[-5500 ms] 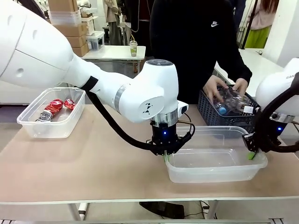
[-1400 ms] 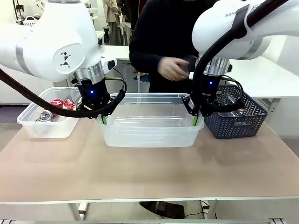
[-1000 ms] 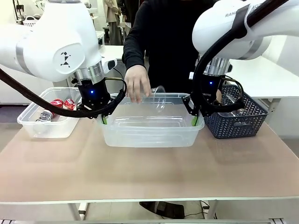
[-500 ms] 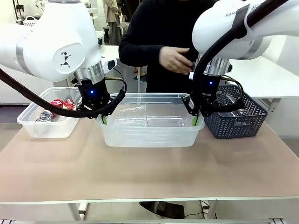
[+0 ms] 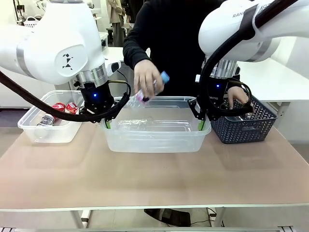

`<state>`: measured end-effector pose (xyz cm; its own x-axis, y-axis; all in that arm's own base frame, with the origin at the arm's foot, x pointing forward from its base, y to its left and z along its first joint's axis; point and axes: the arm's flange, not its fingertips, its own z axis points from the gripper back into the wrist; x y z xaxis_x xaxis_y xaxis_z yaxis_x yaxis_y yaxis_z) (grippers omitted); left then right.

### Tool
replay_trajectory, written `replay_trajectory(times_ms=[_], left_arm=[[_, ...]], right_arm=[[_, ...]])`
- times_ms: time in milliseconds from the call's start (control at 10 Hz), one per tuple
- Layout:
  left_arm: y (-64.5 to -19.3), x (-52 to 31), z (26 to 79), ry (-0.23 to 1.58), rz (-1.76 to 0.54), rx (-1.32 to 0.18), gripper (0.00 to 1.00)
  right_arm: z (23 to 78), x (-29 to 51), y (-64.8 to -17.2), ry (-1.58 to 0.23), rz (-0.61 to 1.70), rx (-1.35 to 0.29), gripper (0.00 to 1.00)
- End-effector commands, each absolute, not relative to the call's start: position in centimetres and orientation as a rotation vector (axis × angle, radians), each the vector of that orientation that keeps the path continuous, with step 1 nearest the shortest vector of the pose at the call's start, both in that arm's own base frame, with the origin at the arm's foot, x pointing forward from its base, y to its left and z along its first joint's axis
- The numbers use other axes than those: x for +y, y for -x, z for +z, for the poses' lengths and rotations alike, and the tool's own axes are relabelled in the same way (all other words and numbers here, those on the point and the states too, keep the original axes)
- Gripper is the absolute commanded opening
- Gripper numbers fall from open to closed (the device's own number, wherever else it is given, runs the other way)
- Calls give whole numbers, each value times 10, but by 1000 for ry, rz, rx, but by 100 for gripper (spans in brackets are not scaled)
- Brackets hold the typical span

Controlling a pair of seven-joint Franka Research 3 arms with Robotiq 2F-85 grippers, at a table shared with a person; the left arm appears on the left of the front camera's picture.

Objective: Sort the waste into each basket.
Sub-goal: Offer the picked Organizing box to the human.

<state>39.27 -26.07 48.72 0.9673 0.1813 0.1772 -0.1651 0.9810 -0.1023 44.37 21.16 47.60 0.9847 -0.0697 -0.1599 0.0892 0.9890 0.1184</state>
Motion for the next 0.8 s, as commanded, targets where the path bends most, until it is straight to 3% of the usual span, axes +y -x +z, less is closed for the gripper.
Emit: replay_trajectory(times_ms=[0,700], left_arm=[[-395,-255,486,87,193,-192,4],[-395,-255,486,87,193,-192,4]], right_arm=[[480,213,-442,-130,-80,155,3],[480,213,-442,-130,-80,155,3]])
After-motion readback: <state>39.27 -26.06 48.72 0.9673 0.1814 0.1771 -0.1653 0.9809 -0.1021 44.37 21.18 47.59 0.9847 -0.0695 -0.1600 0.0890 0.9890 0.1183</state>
